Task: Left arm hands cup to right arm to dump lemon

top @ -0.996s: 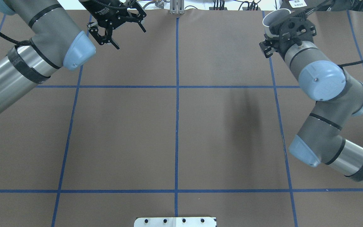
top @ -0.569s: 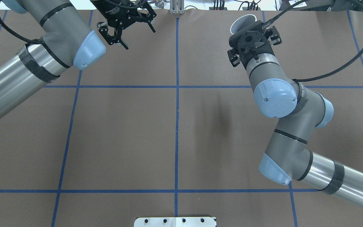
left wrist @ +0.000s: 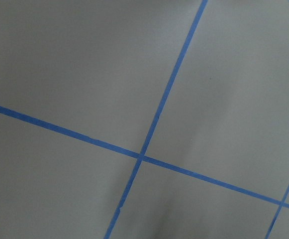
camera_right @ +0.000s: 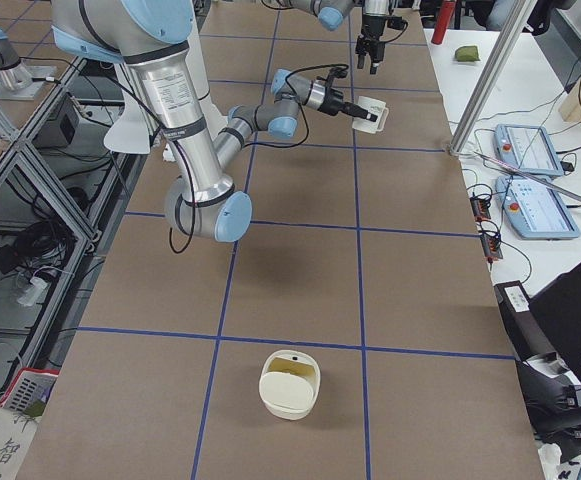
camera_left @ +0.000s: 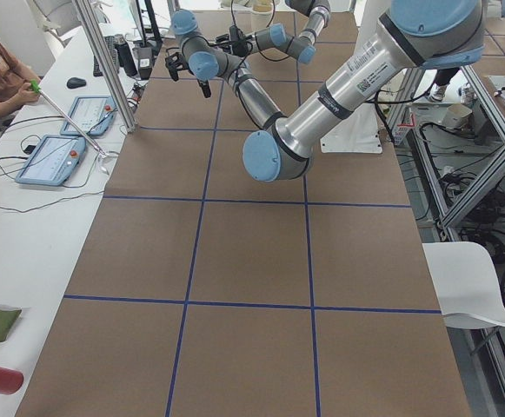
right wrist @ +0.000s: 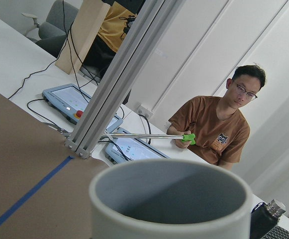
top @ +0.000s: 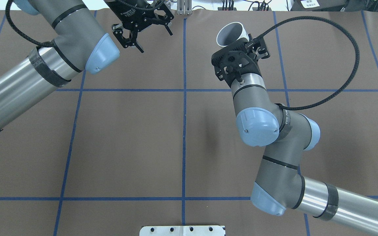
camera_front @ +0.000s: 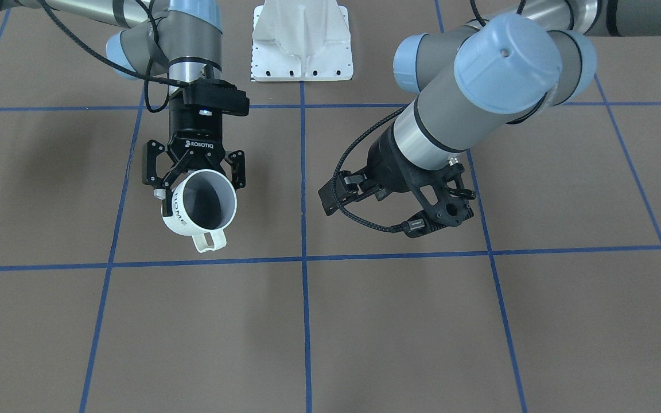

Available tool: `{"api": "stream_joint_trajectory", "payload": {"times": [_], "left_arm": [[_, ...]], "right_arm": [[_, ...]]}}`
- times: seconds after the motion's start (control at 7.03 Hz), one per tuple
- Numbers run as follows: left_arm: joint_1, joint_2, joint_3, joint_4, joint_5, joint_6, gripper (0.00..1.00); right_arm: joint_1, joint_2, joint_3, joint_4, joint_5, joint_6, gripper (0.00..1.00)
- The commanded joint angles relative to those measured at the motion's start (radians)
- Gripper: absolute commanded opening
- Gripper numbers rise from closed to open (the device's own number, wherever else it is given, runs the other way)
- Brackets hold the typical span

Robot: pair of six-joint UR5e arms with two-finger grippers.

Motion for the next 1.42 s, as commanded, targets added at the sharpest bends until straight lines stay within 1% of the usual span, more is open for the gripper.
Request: {"api": "stream_joint_trajectory", "payload": {"times": [0.0, 0.28, 0.43, 0.71, 0.85, 1.0, 1.14, 1.28], "left_arm": [[0.000, -0.006, 0.004, -0.044, -0.006, -0.004, 1.00], [0.003, -0.011, 0.004, -0.130, -0.061, -0.007, 1.00], [0.025, -0.011, 0.006, -0.194, -0.060, -0.007, 1.00], [0.064, -0.027, 0.029, -0.268, -0.050, -0.032, 1.00], [0.066, -0.084, 0.106, -0.311, -0.049, -0.055, 1.00], [0.066, -0.109, 0.171, -0.366, -0.049, -0.056, 0.98], [0.065, -0.109, 0.180, -0.383, -0.049, -0.058, 0.94], [0.065, -0.109, 0.182, -0.383, -0.049, -0.056, 0.85]], "right_arm": [[-0.037, 0.019, -0.008, -0.004, -0.043, 0.000, 0.25], [-0.046, 0.043, -0.039, -0.004, -0.054, 0.000, 0.25], [-0.052, 0.069, -0.051, -0.028, -0.063, 0.000, 0.25], [-0.055, 0.080, -0.050, -0.033, -0.069, 0.008, 0.25], [-0.058, 0.080, -0.050, -0.033, -0.069, 0.034, 0.25], [-0.058, 0.080, -0.050, -0.033, -0.069, 0.051, 0.25], [-0.058, 0.079, -0.050, -0.033, -0.069, 0.061, 0.25], [-0.060, 0.077, -0.048, -0.031, -0.071, 0.077, 0.25]]}}
